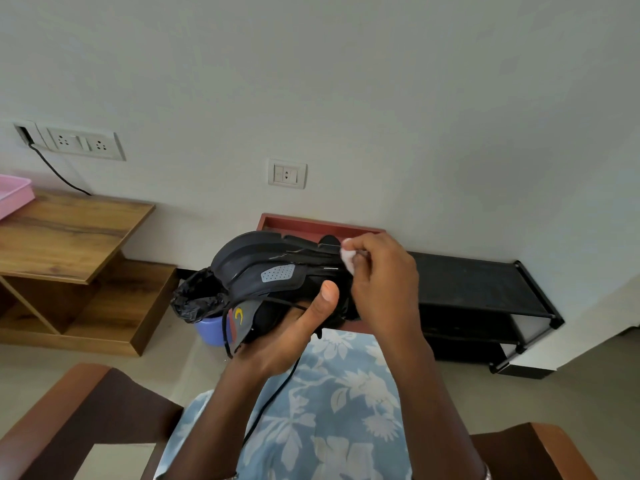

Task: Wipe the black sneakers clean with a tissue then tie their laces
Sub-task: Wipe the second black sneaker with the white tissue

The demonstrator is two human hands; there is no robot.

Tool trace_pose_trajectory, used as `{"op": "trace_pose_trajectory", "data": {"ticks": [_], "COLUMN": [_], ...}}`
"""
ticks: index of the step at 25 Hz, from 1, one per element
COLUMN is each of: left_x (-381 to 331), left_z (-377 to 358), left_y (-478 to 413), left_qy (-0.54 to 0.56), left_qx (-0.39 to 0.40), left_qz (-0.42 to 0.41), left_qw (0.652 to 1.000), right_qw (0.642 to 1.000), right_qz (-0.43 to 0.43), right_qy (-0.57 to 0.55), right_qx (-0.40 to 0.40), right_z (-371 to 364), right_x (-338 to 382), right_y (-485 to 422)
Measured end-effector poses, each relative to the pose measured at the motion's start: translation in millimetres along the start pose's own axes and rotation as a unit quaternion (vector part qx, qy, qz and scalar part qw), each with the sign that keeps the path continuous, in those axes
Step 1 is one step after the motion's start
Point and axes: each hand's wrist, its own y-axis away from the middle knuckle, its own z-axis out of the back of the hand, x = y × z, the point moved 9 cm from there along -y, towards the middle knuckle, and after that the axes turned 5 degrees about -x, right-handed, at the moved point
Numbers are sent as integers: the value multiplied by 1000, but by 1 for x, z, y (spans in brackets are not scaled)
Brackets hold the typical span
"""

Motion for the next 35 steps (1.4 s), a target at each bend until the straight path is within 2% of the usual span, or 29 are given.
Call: {"op": "trace_pose_trajectory", "data": {"ticks": [1,3,4,5,7,9,12,14,16,18,21,25,27,32,35], "left_x": [13,49,53,46,11,-7,-12,0,21,13,-1,-12,-11,-10,-9], "left_z": [-4,-6,-5,-1,10,20,16,1,-6,-5,1,12,9,-1,7], "left_y": [-4,4,6,4,0,7,5,-2,-8,-2,9,6,7,6,6], "left_qy": [-1,22,24,-10,-48,-33,-11,-32,-8,-16,-11,-16,-6,20,5], "left_qx": [-1,36,52,33,-34,-64,-56,-17,-6,11,25,-23,-4,42,10], "left_qz": [31,42,34,22,6,-21,-46,-28,20,2,4,-22,-19,-9,-21], "left_qw": [1000,998,998,999,998,997,997,999,1000,1000,1000,999,1000,999,1000], "right_qw": [998,984,977,973,982,995,1000,997,982,960,974,997,998,969,974], "right_qz": [29,77,94,105,100,59,14,29,47,55,64,-18,-9,81,79], "right_qy": [-53,-150,-181,-191,-145,-73,-16,-64,-168,-245,-188,-58,-29,-202,-181], "right_qx": [16,50,63,71,63,24,-7,23,78,122,109,51,47,120,115], "right_z": [-5,-11,-12,-13,-11,-2,7,-1,-12,-20,-17,-3,-4,-19,-19], "right_x": [17,47,53,54,36,6,-11,7,35,54,41,-17,-18,51,36], "right_y": [3,11,12,12,7,0,-3,1,5,8,2,-8,-7,8,5]}}
